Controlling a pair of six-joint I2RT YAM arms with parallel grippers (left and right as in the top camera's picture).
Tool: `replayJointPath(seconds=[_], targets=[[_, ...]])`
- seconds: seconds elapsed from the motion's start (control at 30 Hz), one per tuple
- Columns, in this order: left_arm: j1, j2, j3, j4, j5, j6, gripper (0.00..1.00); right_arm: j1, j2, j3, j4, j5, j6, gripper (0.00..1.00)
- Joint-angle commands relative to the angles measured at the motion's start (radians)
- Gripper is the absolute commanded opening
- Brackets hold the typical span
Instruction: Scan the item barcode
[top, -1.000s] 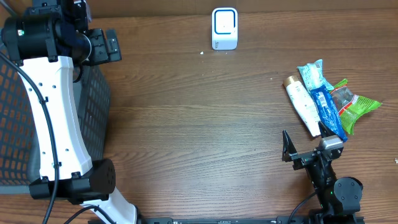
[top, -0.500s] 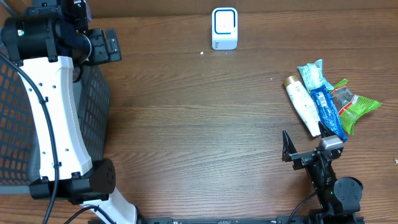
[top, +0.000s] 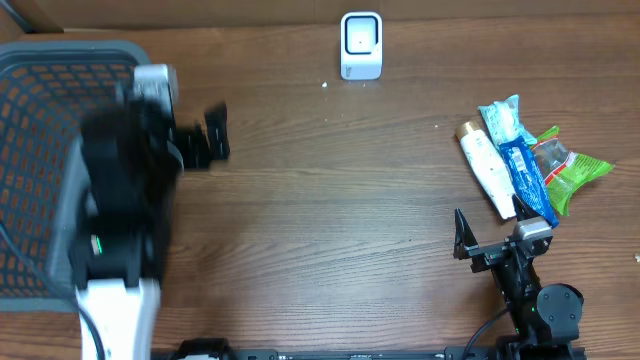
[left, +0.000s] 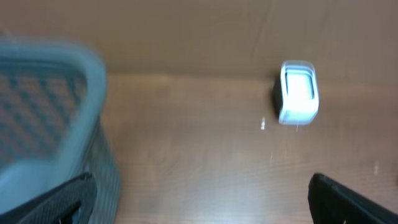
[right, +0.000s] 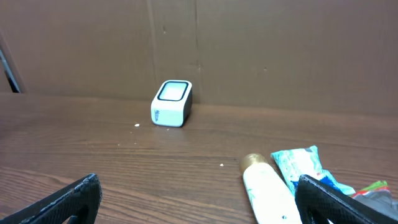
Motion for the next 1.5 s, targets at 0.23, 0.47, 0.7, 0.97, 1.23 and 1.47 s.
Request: replayJointPath(seconds=[0.23,0.47,0.7,0.97,1.23,1.47], targets=[[0.006,-0.715,-0.868,0.512,0.026,0.145,1.0,-0.005,-0.008,-0.01,0.006,0.01,0.001,1.0],[0.007,-1.001,-1.064,0.535,0.063,0.299,1.0,-0.005,-0.008,-0.01,0.006,0.01,0.001,1.0],[0.039,-1.052,-1.122,0.537,0.091,0.366,1.0,-0.005,-0.008,-0.01,0.006,0.01,0.001,1.0],[0.039,-1.052,-1.165,0.525,0.076,0.353,1.0,-0.005,-0.008,-0.01,0.006,0.01,0.001,1.0],[0.039,-1.051,-1.165,0.527,0.08,0.347,0.99,-0.005,-0.008,-0.01,0.006,0.01,0.001,1.0],[0.039,-1.051,-1.165,0.527,0.08,0.347,1.0,-0.005,-0.008,-0.01,0.006,0.01,0.001,1.0]])
